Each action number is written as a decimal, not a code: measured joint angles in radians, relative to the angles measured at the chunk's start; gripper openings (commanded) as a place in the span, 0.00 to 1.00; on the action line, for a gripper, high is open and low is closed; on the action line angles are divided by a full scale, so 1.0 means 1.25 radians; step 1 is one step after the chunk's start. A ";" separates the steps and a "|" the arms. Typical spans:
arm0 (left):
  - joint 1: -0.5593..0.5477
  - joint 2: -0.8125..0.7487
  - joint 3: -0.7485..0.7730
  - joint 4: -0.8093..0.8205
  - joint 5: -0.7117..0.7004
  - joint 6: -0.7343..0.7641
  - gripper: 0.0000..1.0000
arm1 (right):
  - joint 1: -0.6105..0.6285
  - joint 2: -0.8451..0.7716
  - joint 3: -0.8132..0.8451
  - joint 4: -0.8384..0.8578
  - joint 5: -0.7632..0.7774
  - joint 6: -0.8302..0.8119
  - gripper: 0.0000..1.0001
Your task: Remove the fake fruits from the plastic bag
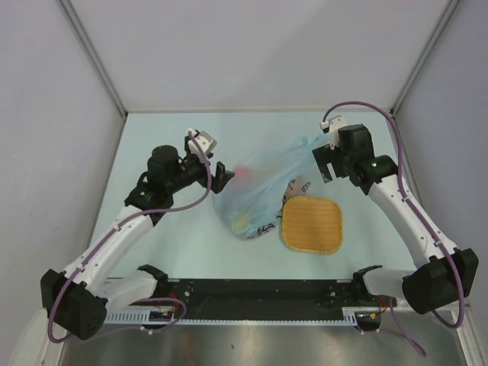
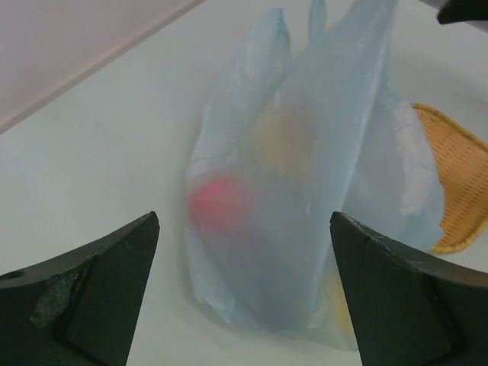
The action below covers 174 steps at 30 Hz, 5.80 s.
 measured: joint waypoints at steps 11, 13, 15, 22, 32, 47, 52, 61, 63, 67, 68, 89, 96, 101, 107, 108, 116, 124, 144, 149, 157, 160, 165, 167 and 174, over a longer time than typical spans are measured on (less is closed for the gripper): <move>-0.191 0.099 0.004 0.005 0.016 0.038 1.00 | -0.014 -0.059 0.100 0.031 -0.192 -0.136 0.99; -0.201 0.110 0.005 -0.002 0.021 0.034 1.00 | -0.019 -0.044 0.110 0.049 -0.218 -0.142 1.00; -0.205 0.119 0.017 -0.010 0.026 0.021 1.00 | -0.033 -0.015 0.123 0.060 -0.244 -0.142 0.99; -0.213 0.157 0.071 0.027 0.072 -0.022 1.00 | -0.052 0.097 0.161 0.052 -0.350 -0.132 0.99; -0.319 0.267 0.087 0.113 -0.049 0.000 1.00 | -0.098 0.205 0.174 -0.005 -0.513 0.043 0.04; -0.334 0.259 0.249 0.110 -0.222 0.052 1.00 | -0.077 0.333 0.370 0.347 -0.921 0.586 0.00; -0.334 0.282 0.275 0.122 -0.256 0.069 1.00 | -0.086 0.332 0.370 0.370 -0.963 0.599 0.00; -0.331 0.434 0.302 0.208 -0.325 0.092 0.36 | -0.108 0.332 0.356 0.395 -1.021 0.620 0.41; -0.326 0.469 0.313 0.208 -0.317 0.082 0.00 | -0.129 0.332 0.343 0.402 -1.030 0.639 0.84; -0.307 0.482 0.315 0.175 -0.284 0.091 0.00 | -0.203 0.337 0.329 0.396 -1.022 0.625 1.00; -0.300 0.473 0.313 0.166 -0.268 0.092 0.00 | -0.228 0.344 0.332 0.388 -1.007 0.593 1.00; -0.189 0.133 0.080 0.027 -0.106 0.215 0.00 | -0.186 0.542 0.442 0.036 -0.720 -0.158 1.00; -0.167 0.140 0.080 0.021 -0.104 0.225 0.00 | -0.201 0.378 0.418 -0.052 -0.773 -0.305 1.00; -0.166 0.141 0.081 0.013 -0.102 0.232 0.00 | -0.119 0.369 0.353 -0.100 -0.776 -0.403 1.00; -0.166 0.141 0.089 -0.008 -0.101 0.241 0.00 | -0.084 0.441 0.341 -0.066 -0.743 -0.416 0.79; -0.165 0.141 0.090 -0.010 -0.100 0.244 0.00 | -0.083 0.454 0.342 -0.049 -0.739 -0.410 0.74; -0.124 0.146 0.091 -0.007 -0.092 0.280 0.00 | -0.106 0.606 0.489 -0.013 -0.723 -0.359 0.00; 0.005 0.419 0.409 0.065 -0.068 0.341 0.00 | -0.111 0.779 0.861 0.051 -0.682 -0.164 0.00; 0.022 0.107 0.014 -0.016 0.135 0.478 0.93 | -0.082 0.236 0.117 0.276 -0.554 0.006 0.00; 0.011 0.101 -0.009 -0.046 0.105 0.278 0.94 | -0.013 0.236 0.029 0.235 -0.550 0.036 0.00; 0.013 0.123 0.064 -0.054 -0.004 -0.116 1.00 | 0.013 0.231 0.116 0.272 -0.544 0.082 0.00; 0.041 0.153 0.089 -0.094 -0.109 -0.217 1.00 | 0.007 0.230 0.144 0.284 -0.534 0.089 0.00; 0.111 0.219 0.123 -0.106 -0.154 -0.297 1.00 | -0.008 0.230 0.150 0.288 -0.523 0.094 0.00; 0.121 0.264 0.147 -0.087 -0.141 -0.318 1.00 | -0.014 0.230 0.150 0.288 -0.517 0.098 0.00; 0.109 0.436 0.232 -0.076 -0.121 -0.356 0.41 | -0.049 0.230 0.150 0.294 -0.490 0.114 0.00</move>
